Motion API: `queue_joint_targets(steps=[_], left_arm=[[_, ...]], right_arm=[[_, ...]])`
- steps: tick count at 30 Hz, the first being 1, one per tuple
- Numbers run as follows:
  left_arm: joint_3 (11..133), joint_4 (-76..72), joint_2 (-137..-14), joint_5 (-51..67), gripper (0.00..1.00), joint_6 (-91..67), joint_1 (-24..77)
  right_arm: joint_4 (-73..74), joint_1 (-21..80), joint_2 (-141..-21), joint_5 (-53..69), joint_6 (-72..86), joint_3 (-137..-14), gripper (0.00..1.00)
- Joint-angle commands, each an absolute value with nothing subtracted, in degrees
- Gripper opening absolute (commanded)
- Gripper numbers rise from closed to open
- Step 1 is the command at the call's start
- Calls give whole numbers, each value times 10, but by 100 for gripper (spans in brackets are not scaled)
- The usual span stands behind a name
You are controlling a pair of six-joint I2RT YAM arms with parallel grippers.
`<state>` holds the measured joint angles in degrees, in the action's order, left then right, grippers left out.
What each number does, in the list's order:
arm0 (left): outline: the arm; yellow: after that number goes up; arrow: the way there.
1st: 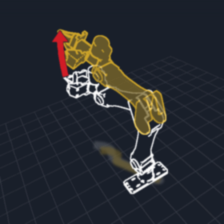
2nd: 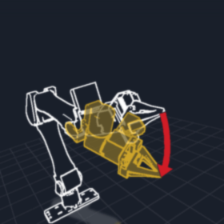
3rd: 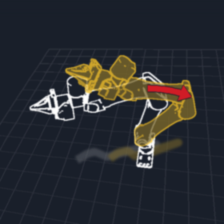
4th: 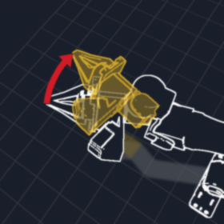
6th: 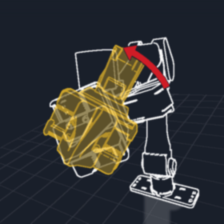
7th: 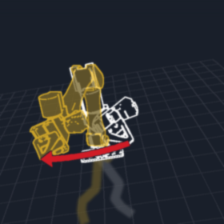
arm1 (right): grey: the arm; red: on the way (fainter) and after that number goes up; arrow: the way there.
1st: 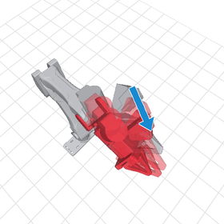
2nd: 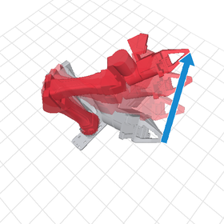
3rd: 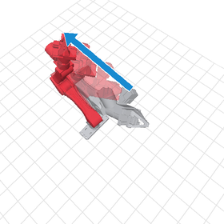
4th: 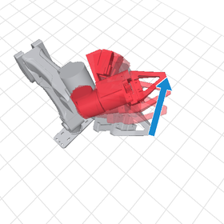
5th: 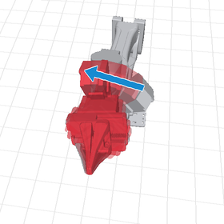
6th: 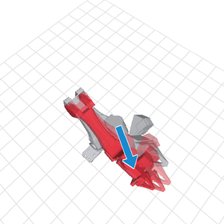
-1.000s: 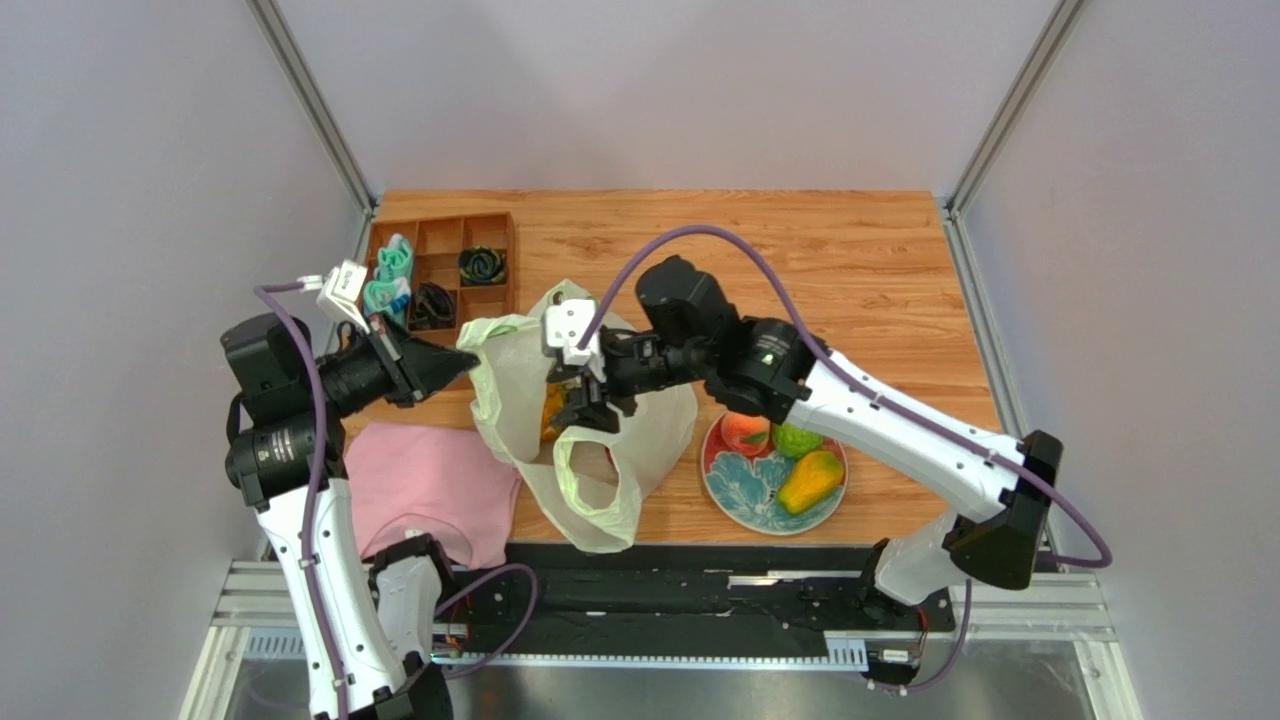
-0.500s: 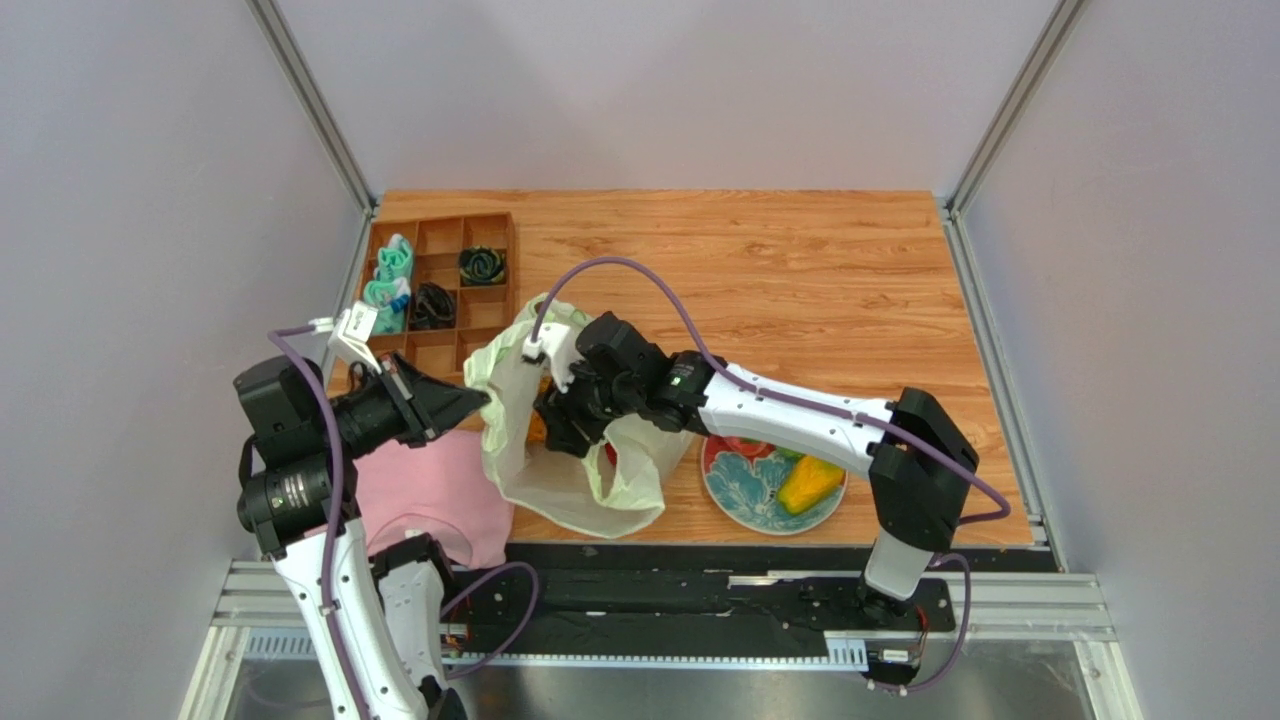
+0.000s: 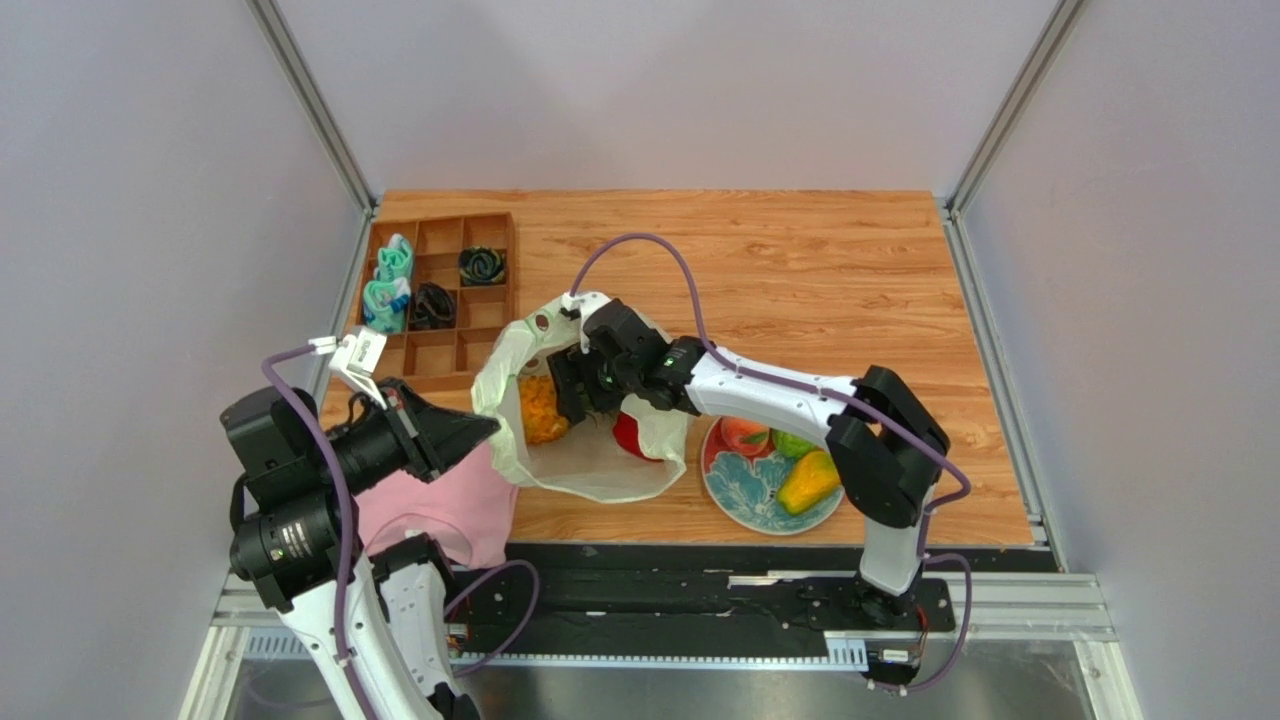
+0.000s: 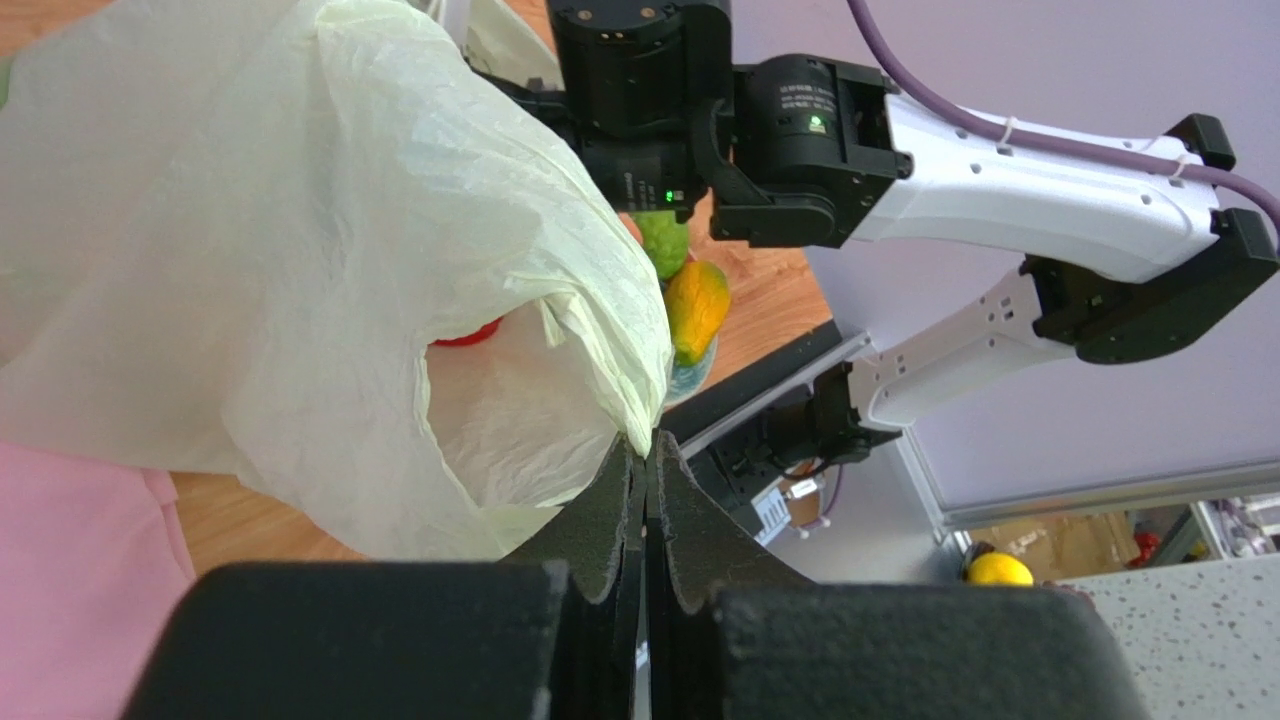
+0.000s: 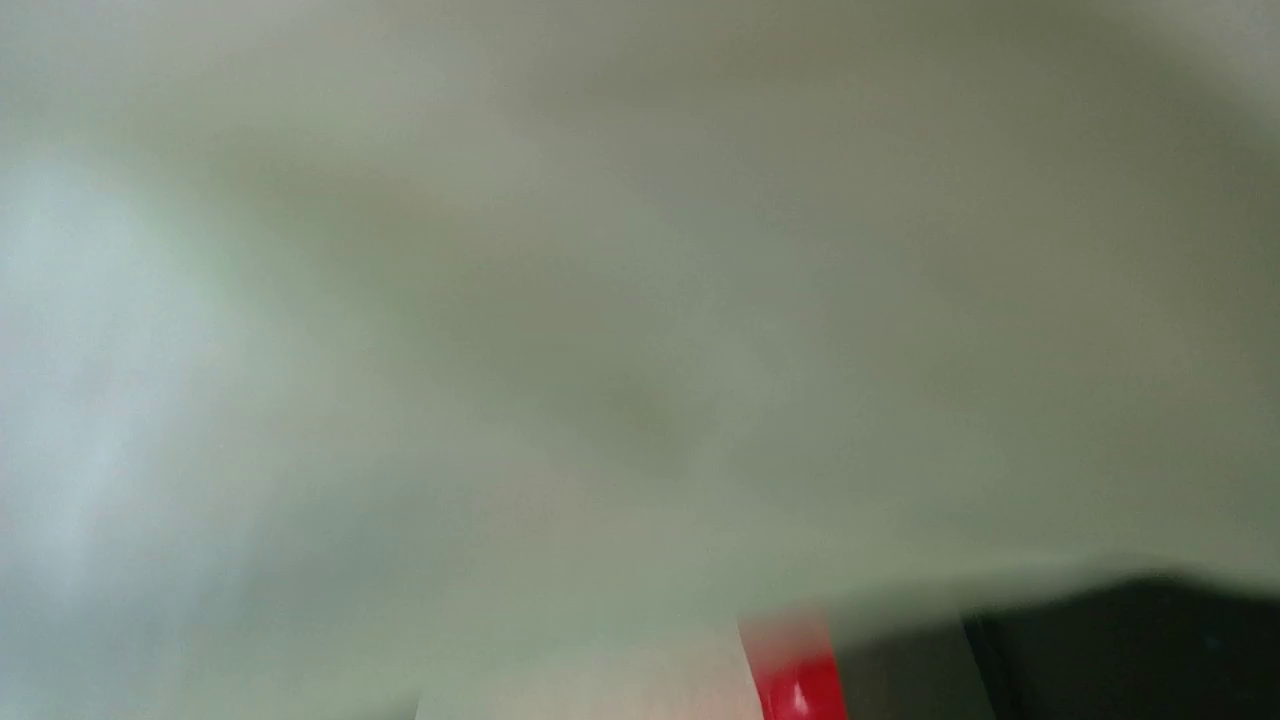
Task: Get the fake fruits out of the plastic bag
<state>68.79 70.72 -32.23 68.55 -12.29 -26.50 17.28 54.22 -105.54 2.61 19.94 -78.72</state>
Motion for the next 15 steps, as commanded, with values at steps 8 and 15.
queue_joint_targets(steps=[8,15], left_arm=[[701,801,-304,715,0,-43,-272],[701,829,-293,707,0,-21,-272]], right_arm=[[146,546,-1121,-70,308,-826,72],[135,544,-1119,-80,287,-831,59]])
